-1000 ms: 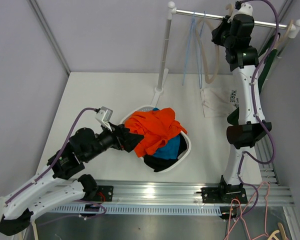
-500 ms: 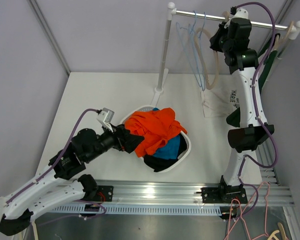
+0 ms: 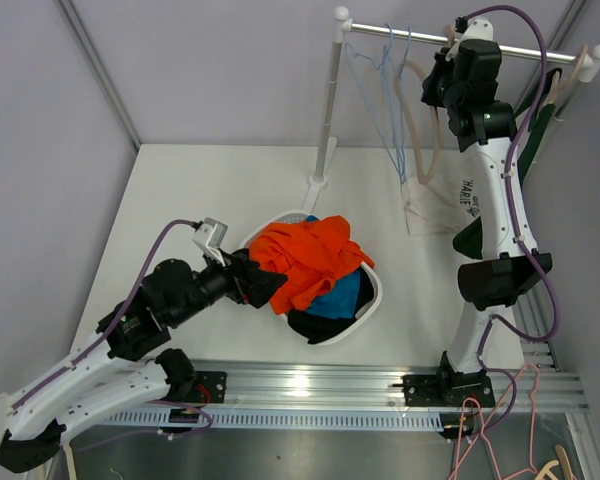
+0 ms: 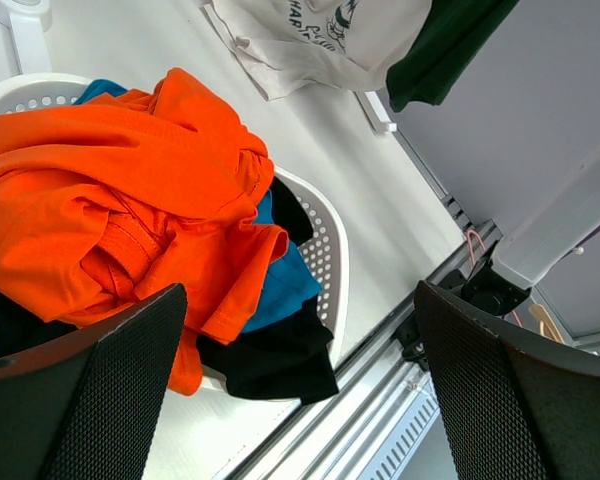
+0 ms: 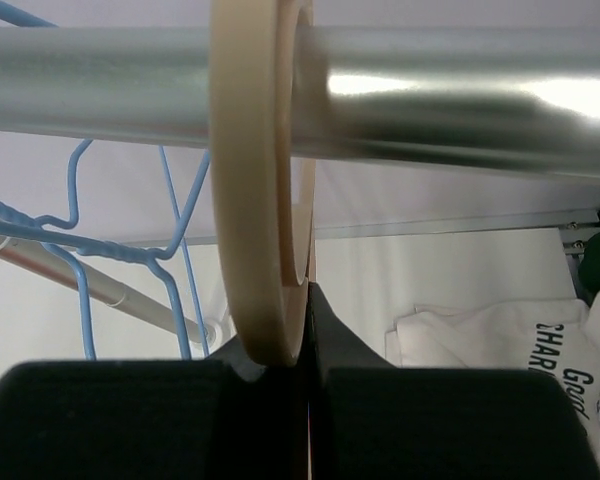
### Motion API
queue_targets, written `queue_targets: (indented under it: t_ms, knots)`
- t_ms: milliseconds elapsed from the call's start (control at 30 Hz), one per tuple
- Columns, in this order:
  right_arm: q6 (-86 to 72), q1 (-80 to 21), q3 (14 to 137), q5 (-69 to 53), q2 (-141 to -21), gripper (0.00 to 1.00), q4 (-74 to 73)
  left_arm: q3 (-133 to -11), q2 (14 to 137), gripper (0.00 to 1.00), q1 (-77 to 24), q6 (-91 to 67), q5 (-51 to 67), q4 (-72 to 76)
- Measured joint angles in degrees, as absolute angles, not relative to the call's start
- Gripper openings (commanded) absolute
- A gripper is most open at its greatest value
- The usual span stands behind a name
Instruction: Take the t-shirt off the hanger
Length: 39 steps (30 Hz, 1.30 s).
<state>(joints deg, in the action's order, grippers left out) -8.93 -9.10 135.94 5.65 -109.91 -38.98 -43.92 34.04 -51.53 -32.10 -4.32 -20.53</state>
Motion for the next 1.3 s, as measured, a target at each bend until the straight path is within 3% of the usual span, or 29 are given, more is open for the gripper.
queue_targets:
  t_ms: [33, 133, 500, 633, 767, 1000, 1300]
  knots:
    - [-8.91, -9.19, 135.5, 5.63, -109.62, 0.21, -38.72, -43.9, 34.04, 0.99, -51.53, -32.1, -4.32, -20.53]
    - [-8.82, -9.47, 134.39, 5.82, -108.97, 0.36, -39.44, -43.9, 34.0, 1.0, -51.53, -32.12, -4.32, -20.56]
    - [-8.49, -10.02, 131.13, 9.26, -102.48, 0.51, -43.35, -43.86, 33.08, 1.0, -51.53, -32.12, -4.32, -20.75]
    - [-8.67, -10.15, 131.17, 10.87, -96.33, 0.76, -44.62, -43.68, 33.1, 0.99, -51.53, -32.45, -4.29, -20.75]
    - [-8.36, -10.46, 131.35, 16.23, -90.5, 0.9, -47.24, -43.44, 33.08, 0.99, -51.53, -32.56, -4.27, -20.75]
    - [-9.13, -7.35, 130.52, 27.99, -85.78, 0.91, -52.71, -43.11, 32.95, 1.0, -51.55, -32.58, -3.95, -20.73]
    - [-9.82, 2.26, 132.81, 29.26, -91.05, 0.85, -57.32, -43.11, 33.17, 1.0, -51.64, -32.51, -3.79, -20.71]
